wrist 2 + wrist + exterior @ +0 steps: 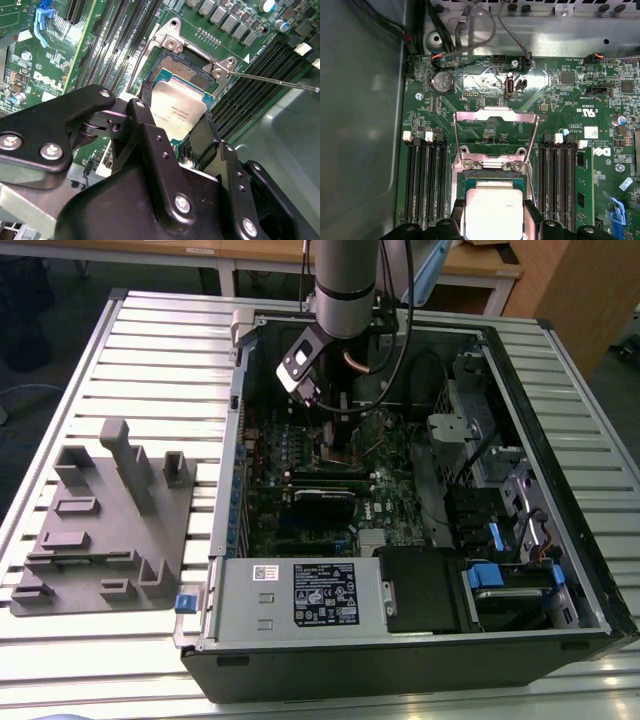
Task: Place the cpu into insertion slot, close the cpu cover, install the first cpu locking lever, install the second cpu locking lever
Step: 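Place the cpu into insertion slot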
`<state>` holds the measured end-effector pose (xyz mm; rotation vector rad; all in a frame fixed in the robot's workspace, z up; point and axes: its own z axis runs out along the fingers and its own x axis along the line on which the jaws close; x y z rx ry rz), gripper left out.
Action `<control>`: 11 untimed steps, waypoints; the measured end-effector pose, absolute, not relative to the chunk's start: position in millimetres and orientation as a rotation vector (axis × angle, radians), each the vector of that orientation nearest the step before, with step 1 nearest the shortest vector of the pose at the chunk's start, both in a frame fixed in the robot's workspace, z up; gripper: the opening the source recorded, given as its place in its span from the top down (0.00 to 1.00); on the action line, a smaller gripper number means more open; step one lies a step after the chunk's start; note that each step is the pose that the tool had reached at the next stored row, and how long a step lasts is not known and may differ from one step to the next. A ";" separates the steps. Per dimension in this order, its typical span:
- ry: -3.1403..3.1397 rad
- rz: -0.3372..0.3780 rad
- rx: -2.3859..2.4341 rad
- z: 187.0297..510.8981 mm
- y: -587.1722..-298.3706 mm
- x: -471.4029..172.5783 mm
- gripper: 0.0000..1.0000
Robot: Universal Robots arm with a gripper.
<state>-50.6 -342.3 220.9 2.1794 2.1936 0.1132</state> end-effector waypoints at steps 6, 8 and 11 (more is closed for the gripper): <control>2.194 0.114 2.180 220.0 -342.2 -50.6 0.46; 2.194 0.114 2.179 217.6 -342.3 -50.6 0.46; 2.194 0.114 2.179 213.9 -342.3 -50.7 0.46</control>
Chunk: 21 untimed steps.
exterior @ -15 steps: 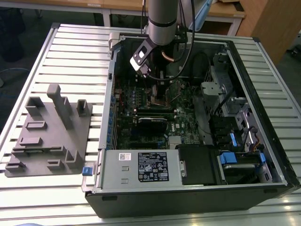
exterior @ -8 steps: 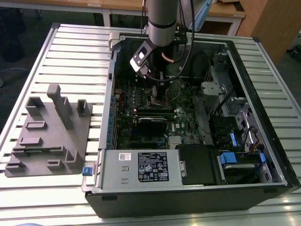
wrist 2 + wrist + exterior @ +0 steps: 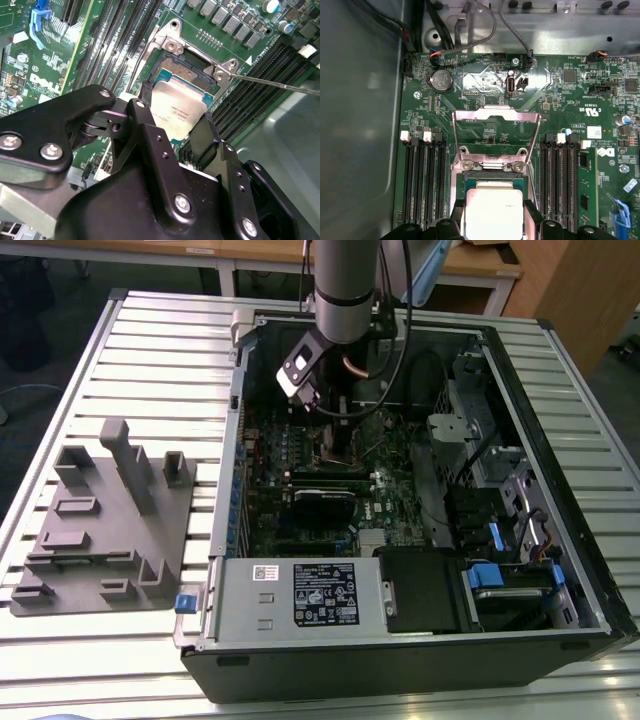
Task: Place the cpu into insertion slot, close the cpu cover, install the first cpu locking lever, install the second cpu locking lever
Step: 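Place the cpu into insertion slot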
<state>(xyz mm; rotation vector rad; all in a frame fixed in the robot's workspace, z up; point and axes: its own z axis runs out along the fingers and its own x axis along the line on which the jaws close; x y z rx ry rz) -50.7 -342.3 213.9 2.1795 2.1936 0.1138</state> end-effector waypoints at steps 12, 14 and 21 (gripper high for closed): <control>2.194 0.114 2.179 207.8 -342.3 -50.7 0.46; 2.194 0.114 2.179 207.4 -342.3 -50.7 0.46; 2.194 0.114 2.179 203.8 -341.6 -50.6 0.46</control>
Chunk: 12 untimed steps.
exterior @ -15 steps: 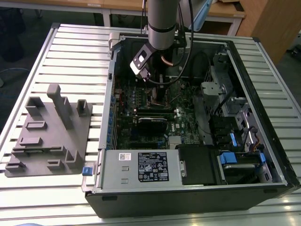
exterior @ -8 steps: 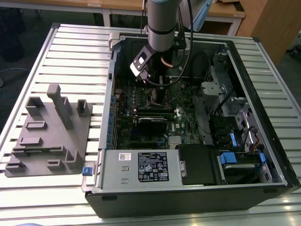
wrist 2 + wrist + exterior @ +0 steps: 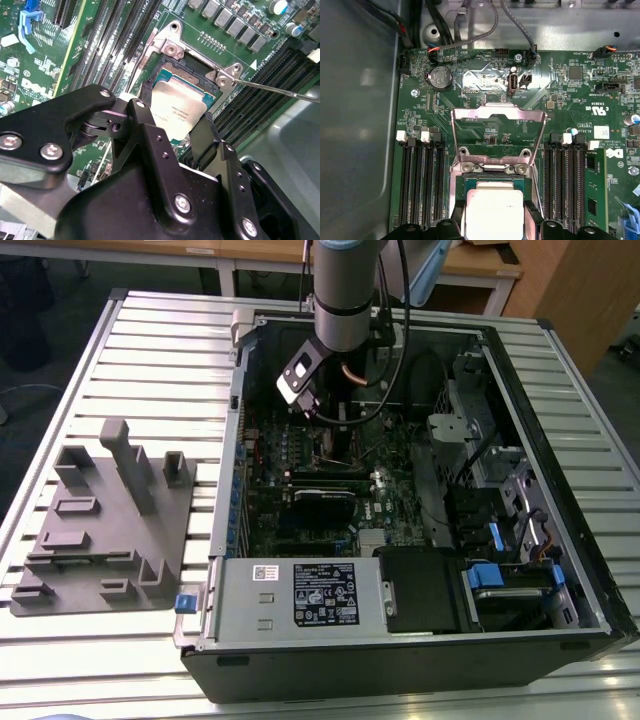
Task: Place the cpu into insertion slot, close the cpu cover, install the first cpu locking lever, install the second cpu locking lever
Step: 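Place the cpu into insertion slot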
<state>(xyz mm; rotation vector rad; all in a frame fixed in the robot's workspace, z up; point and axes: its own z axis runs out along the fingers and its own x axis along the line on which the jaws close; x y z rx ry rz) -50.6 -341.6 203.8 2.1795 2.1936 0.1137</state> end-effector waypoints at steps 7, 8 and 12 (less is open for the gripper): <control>2.194 0.114 2.180 201.3 -341.5 -50.6 0.46; 2.194 0.114 2.180 200.3 -341.5 -50.6 0.46; 2.194 0.114 2.179 199.1 -341.6 -50.7 0.46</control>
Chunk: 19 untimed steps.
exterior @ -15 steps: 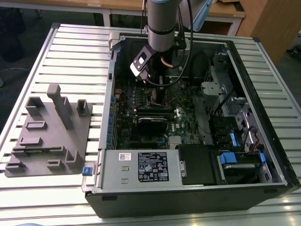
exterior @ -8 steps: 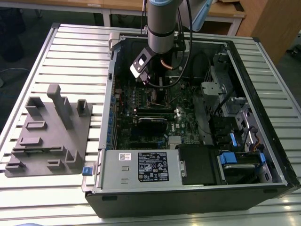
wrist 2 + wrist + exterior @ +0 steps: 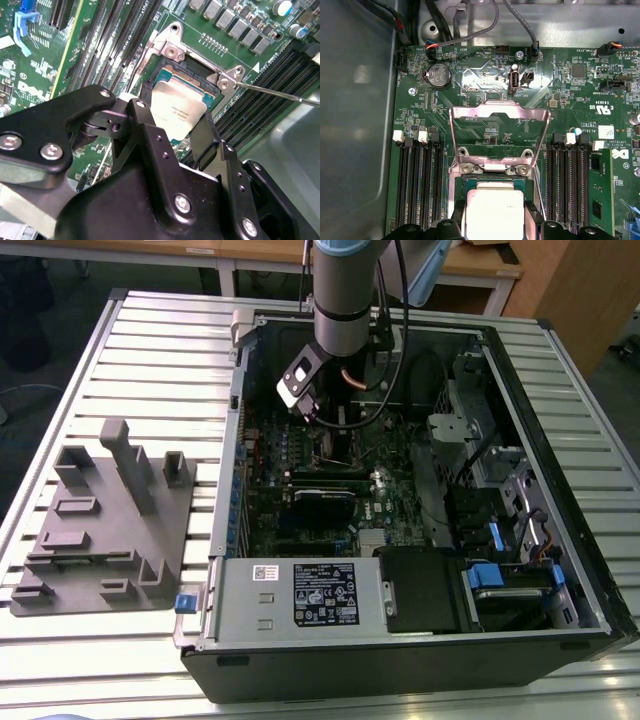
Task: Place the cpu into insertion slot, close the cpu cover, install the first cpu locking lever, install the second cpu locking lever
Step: 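Place the cpu into insertion slot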
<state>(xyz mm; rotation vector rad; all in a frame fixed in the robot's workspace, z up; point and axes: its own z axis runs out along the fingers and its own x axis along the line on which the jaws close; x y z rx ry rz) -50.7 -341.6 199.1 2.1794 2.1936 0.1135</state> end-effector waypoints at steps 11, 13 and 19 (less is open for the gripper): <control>2.194 0.114 2.179 198.1 -342.9 -50.7 0.46; 2.194 0.113 2.179 197.9 -342.8 -50.7 0.46; 2.189 0.114 2.184 196.7 -342.8 -50.7 0.46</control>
